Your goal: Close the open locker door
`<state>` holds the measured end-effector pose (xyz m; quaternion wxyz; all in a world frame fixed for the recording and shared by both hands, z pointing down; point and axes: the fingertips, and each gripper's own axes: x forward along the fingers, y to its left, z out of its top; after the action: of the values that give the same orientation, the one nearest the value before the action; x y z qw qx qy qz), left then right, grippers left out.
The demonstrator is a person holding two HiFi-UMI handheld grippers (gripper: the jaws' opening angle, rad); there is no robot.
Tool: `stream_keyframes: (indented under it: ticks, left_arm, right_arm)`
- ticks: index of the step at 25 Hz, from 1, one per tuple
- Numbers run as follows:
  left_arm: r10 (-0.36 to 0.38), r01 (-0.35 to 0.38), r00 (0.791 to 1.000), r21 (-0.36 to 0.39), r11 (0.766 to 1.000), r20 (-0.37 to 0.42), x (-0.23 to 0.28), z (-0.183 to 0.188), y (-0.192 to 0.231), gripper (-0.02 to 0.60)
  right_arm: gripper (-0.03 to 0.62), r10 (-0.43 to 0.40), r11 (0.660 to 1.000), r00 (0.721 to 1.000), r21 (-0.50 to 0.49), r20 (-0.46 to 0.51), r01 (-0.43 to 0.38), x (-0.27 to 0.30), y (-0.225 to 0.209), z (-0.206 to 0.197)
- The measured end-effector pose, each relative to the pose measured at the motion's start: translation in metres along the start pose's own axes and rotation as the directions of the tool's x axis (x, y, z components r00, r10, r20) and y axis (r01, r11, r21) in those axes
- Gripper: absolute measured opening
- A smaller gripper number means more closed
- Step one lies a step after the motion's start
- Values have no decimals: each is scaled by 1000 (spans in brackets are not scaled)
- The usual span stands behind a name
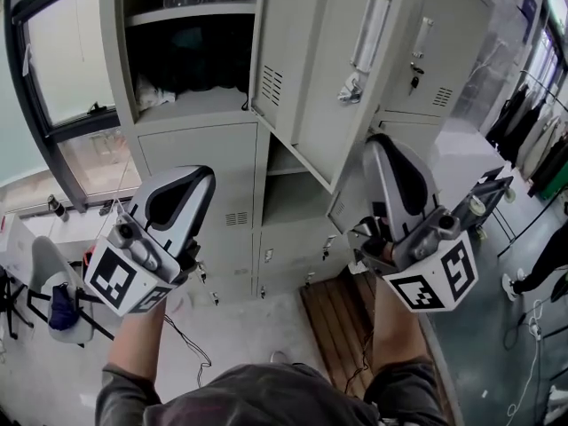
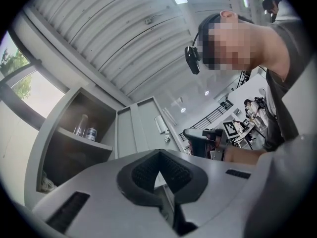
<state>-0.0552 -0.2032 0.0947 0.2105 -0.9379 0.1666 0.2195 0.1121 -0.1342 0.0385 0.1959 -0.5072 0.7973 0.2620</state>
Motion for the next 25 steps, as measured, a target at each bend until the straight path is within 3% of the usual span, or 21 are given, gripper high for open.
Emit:
stream_keyframes:
  ticks: [14, 25]
  left_arm:
    - [38, -38, 999, 44, 998, 13, 20, 8, -1, 9]
    - [61, -62, 998, 85, 994, 11, 30, 15, -18, 9]
  right_arm:
    - [31, 17, 1000, 997, 1, 76, -17, 13, -41, 35]
    - [114, 106, 994, 990, 25, 91, -109, 23, -43, 46]
